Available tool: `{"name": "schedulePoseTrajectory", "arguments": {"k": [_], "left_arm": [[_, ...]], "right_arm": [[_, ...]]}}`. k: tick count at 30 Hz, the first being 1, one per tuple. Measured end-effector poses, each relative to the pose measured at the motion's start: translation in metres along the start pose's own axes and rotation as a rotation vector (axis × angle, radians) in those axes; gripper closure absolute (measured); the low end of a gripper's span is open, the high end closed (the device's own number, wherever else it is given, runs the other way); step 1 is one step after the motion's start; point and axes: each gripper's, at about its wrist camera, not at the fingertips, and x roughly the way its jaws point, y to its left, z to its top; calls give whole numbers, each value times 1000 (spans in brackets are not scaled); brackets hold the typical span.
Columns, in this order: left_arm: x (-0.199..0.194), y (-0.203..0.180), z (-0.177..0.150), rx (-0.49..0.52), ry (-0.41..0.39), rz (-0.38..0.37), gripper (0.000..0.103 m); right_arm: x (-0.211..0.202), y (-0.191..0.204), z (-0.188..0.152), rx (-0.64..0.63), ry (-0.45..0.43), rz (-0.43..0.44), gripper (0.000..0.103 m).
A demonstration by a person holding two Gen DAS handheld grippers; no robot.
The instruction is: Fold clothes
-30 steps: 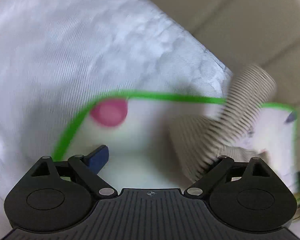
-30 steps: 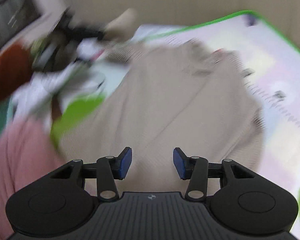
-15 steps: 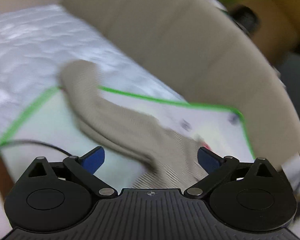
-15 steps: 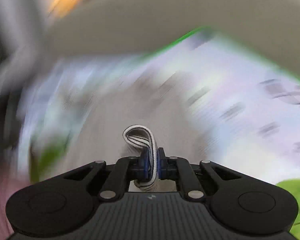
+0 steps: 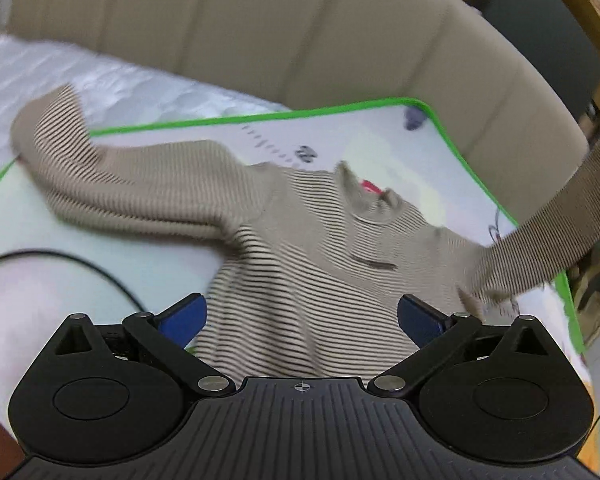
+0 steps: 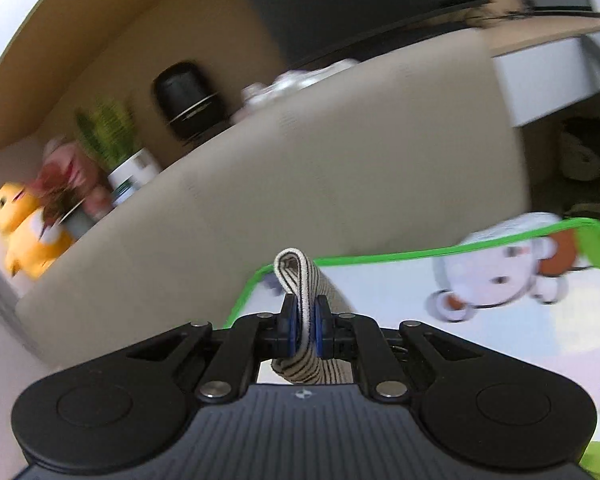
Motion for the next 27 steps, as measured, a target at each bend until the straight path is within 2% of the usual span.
{"name": "schedulePoseTrajectory", "arguments": {"k": [7, 10, 14, 15, 20, 22, 25, 27], "left_arm": [[0, 12, -2, -39, 19, -1, 0], [4, 13, -4, -37, 38, -9, 0], [9, 19, -4, -60, 71, -8, 0], [10, 21, -4, -72, 77, -6, 0], [8, 38, -1, -171, 89, 8, 0], [-3, 54, 5, -261, 54, 0, 0], [-29, 90, 24, -444, -76, -36, 0], [-41, 111, 46, -468, -167, 5, 1]], "right_arm": [[60, 102, -28, -113, 108, 164, 95], [61, 105, -41, -113, 120, 192, 94], [62, 109, -58, -114, 136, 230, 84], [62, 110, -63, -114, 140, 239, 81], [64, 114, -85, -115, 160, 286, 80], [64, 114, -95, -118, 168, 301, 71], [46, 81, -129, -178, 191, 272, 65], [36, 58, -152, -215, 216, 247, 65]]}}
